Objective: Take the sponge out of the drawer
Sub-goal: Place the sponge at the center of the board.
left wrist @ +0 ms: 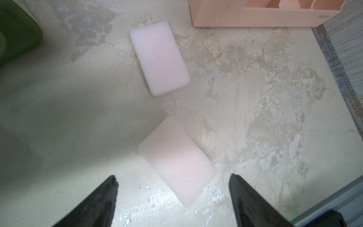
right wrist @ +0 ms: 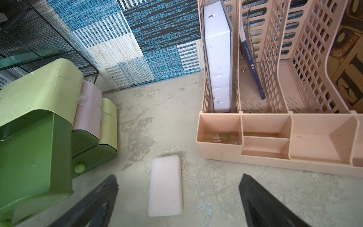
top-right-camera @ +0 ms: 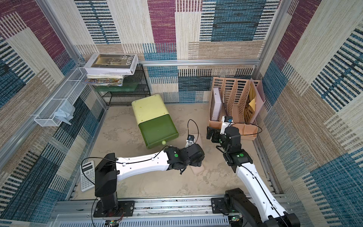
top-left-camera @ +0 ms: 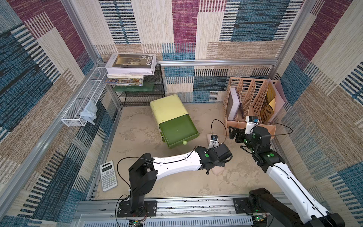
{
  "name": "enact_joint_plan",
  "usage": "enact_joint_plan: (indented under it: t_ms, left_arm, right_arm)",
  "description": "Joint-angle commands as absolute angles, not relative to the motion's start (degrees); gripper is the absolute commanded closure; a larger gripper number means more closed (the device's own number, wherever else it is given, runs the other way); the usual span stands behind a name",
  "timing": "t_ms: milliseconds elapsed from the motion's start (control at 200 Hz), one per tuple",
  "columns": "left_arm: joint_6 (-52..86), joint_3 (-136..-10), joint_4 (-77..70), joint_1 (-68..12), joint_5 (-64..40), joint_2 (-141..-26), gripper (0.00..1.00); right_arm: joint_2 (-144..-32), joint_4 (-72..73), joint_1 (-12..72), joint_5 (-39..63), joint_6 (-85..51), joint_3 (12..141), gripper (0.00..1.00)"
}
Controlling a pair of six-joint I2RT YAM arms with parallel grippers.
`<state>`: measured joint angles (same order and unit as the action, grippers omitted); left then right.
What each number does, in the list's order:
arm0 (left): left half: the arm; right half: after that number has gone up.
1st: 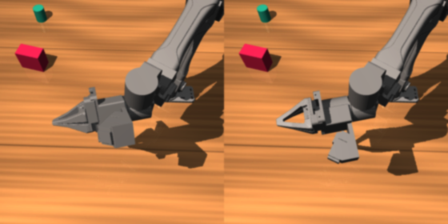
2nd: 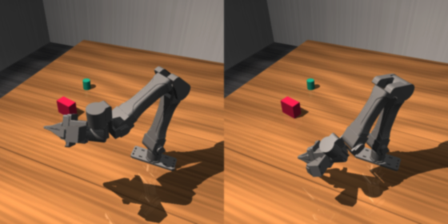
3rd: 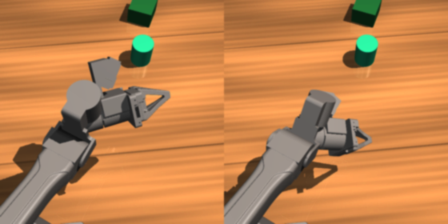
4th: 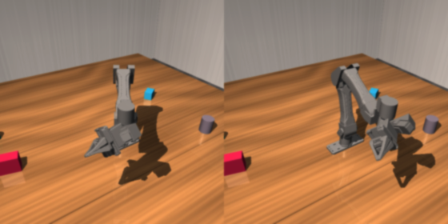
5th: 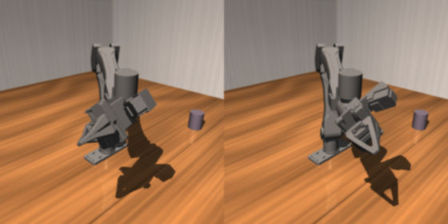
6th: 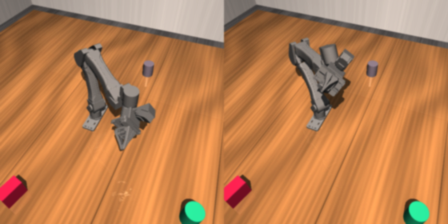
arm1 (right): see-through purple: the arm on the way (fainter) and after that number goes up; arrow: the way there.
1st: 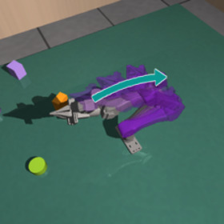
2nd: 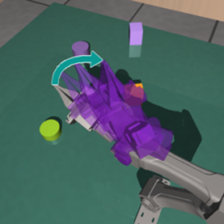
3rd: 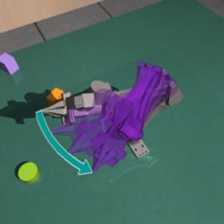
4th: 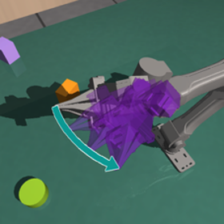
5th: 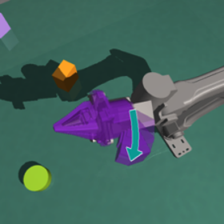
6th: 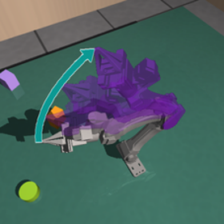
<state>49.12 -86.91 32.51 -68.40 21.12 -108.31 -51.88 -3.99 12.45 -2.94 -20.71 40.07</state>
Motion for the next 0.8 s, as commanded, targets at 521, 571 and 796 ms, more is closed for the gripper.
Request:
enact_joint_plan:
  t_ms: [521,571,796]
  left_arm:
    - [56.33,-81.98,24.46,-66.83,11.44,-114.26,0.07]
    - [56.49,-81.19,23.01,-66.64,10.55,-114.26,0.07]
    - [56.51,-80.16,19.61,-65.58,7.39,-115.52,0.06]
  right_arm:
    - [-50.51,-2.37,12.43,-4.45,-20.53,40.07,0.01]
    - [-50.54,-2.42,12.4,-4.4,-20.52,40.04,0.01]
    - [-50.65,-2.29,12.46,-4.4,-20.53,40.08,0.01]
